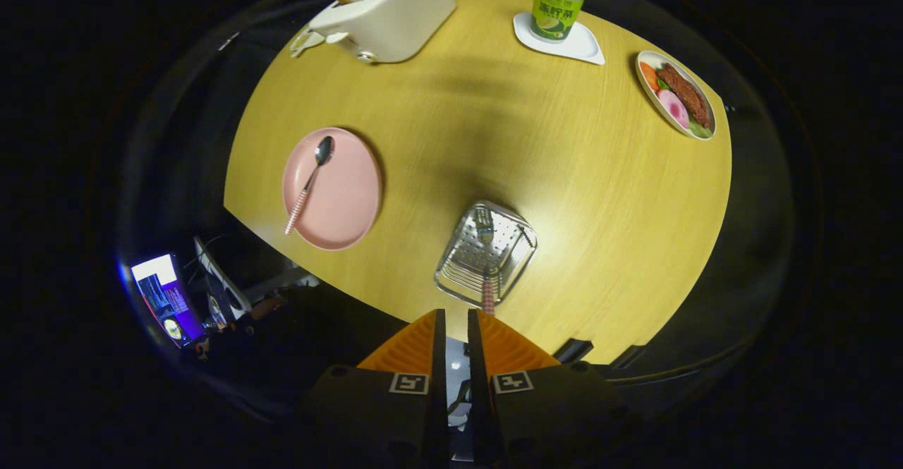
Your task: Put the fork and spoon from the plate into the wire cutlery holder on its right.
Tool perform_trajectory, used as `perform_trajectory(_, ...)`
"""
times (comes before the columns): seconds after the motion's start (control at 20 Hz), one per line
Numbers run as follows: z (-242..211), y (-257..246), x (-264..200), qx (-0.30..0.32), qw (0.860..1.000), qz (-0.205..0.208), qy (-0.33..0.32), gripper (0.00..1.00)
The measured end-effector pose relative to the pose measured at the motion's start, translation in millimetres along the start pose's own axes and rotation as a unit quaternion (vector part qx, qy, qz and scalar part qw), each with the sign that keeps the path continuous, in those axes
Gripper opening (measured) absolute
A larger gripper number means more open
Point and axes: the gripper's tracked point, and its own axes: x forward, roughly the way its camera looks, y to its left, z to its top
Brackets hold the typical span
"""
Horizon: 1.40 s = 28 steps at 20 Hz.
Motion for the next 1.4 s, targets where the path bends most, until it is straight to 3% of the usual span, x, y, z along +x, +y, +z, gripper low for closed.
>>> perform_trajectory(0.05, 6.5, 15.8, -2.9, 0.002, 1.0, 0.017, -0.019, 0.18)
perform_trajectory(0.3, 19.5, 89.4, 7.4, 0.042, 0.992, 0.086, -0.077, 0.36)
perform_trajectory(0.35, 20.0, 101.6, 8.7, 0.051, 0.991, 0.093, -0.078, 0.44)
perform_trajectory(0.4, 21.6, 117.7, 18.3, 0.058, 0.99, 0.102, -0.078, 0.66)
perform_trajectory(0.75, 47.8, 202.8, 95.6, 0.119, 0.982, 0.134, -0.065, 0.67)
perform_trajectory(1.35, 78.7, 229.5, 179.5, 0.177, 0.977, 0.096, -0.064, 0.66)
perform_trajectory(1.4, 79.0, 227.2, 183.0, 0.183, 0.977, 0.09, -0.066, 0.58)
